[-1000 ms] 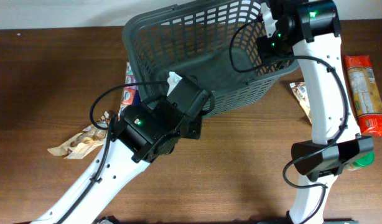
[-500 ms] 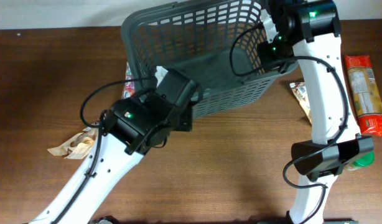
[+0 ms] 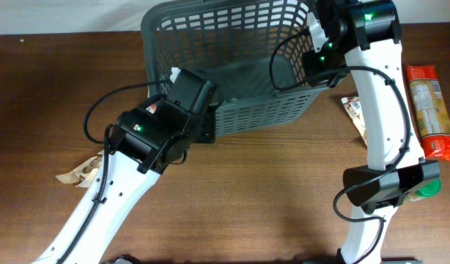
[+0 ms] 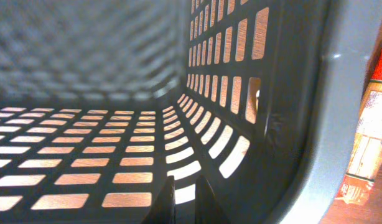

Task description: Pack container

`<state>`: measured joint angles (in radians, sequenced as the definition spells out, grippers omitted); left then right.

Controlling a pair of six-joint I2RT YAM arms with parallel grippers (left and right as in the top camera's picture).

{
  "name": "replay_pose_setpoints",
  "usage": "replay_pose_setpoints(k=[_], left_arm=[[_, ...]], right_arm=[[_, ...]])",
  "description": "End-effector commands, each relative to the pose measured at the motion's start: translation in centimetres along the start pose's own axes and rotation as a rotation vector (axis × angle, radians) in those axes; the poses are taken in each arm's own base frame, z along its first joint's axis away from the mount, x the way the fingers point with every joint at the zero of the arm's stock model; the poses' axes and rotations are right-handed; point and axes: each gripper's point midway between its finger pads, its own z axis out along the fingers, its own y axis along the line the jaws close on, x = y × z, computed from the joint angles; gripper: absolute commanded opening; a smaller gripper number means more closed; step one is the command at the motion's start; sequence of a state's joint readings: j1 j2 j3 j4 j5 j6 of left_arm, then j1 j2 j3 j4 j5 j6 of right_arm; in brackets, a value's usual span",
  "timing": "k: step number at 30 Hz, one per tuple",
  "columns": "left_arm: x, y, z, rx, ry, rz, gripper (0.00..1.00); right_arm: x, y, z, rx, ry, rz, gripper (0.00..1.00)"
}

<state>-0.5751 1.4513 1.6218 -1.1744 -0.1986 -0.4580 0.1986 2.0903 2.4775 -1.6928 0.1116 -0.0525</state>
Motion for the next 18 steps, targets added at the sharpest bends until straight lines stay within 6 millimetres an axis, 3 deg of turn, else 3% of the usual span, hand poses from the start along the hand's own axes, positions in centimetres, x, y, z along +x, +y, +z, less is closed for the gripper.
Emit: replay_pose_setpoints(k=[1,12,18], left_arm=[[-1.2,0.5,0.0,-0.012,-0.03,0.027,0.02],[-2.0,0.3,0.2,-0.001,-0.059,0.06,0.02],[-1.8,0.1,1.8,-0.015,-0.023,0.068,0.02]], right_arm=[[0.2,0.1,-0.2,-0.013,0.002,0.02,0.04],[0.3,0.1,-1.3,-0.017,-0.025,0.04,0.04],[0.3,0.6,-2.2,-0.053,-0.047,0.041,0.04]])
